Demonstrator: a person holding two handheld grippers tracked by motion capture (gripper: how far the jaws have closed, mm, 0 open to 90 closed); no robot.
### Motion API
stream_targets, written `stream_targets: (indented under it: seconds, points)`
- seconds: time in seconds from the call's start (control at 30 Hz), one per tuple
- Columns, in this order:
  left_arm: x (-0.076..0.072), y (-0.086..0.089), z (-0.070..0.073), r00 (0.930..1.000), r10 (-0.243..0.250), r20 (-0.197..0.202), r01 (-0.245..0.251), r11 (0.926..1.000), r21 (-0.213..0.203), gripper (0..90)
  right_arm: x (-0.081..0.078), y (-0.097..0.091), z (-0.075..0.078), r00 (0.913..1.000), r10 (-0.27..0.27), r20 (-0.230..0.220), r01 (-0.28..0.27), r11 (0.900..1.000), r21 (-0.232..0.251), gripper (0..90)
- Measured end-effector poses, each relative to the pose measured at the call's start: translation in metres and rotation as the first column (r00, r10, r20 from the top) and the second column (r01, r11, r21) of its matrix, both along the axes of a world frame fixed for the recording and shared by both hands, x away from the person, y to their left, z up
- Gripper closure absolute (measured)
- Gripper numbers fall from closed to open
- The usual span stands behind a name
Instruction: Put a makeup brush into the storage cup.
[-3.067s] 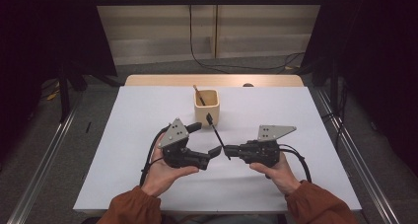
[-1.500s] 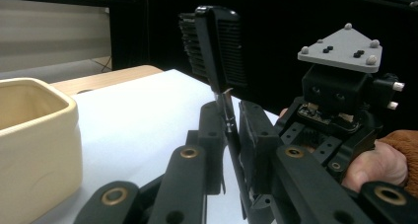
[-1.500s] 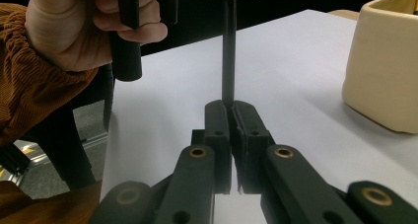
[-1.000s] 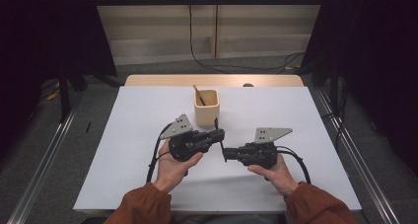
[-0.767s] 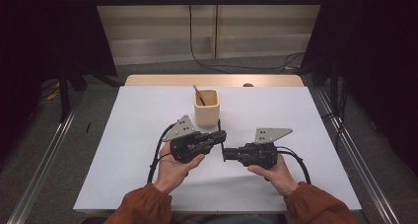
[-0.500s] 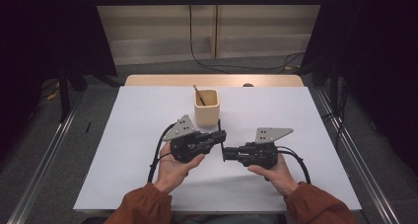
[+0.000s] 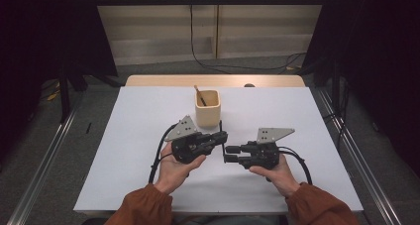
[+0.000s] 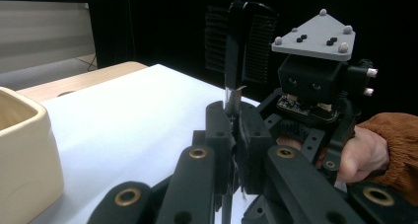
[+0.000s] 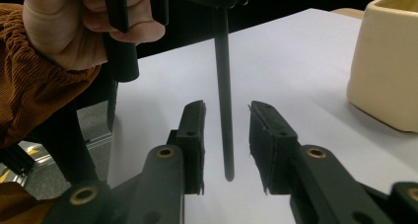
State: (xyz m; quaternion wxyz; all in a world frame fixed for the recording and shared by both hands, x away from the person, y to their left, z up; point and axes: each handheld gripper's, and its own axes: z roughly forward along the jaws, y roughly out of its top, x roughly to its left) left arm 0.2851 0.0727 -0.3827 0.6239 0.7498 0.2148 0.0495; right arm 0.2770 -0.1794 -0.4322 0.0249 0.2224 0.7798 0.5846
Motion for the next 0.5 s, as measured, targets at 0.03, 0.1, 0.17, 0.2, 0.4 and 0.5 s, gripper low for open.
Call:
stream_targets:
  seconds: [0.03, 0.1, 0.17, 0.2, 0.4, 0.5]
  points:
    - [0.0000, 0.0000, 0.0001, 1.0000, 0.000, 0.002, 0.000, 1.0000, 0.003, 85.7, 0.0000, 0.0000, 0.0001, 1.0000, 0.000, -0.001, 0.000, 1.0000, 0.002, 63.7]
    - [0.0000, 0.0000, 0.0000, 1.0000, 0.000, 0.002, 0.000, 1.0000, 0.003, 85.7, -0.0002, 0.0002, 0.0003, 1.0000, -0.001, 0.001, 0.001, 1.0000, -0.002, 60.3]
    - [0.0000, 0.0000, 0.0001, 1.0000, 0.001, 0.002, -0.001, 1.0000, 0.004, 85.7, -0.0004, 0.0006, 0.0002, 1.0000, -0.001, 0.002, 0.001, 1.0000, -0.002, 58.1]
    - [-0.0001, 0.0000, 0.0002, 1.0000, 0.003, 0.002, -0.003, 1.0000, 0.003, 85.7, -0.0004, 0.0007, 0.0003, 1.0000, -0.003, 0.003, 0.003, 1.0000, -0.003, 56.2]
    - [0.0000, 0.0001, 0.0001, 1.0000, 0.001, 0.002, -0.001, 1.0000, 0.004, 85.7, -0.0001, 0.0010, 0.0002, 0.9998, -0.022, -0.001, 0.022, 0.9997, -0.006, 43.9]
    - [-0.0004, -0.0004, 0.0000, 1.0000, 0.000, 0.001, 0.000, 1.0000, 0.004, 85.7, 0.0000, 0.0013, 0.0001, 0.9996, -0.027, 0.001, 0.027, 0.9996, -0.007, 38.3]
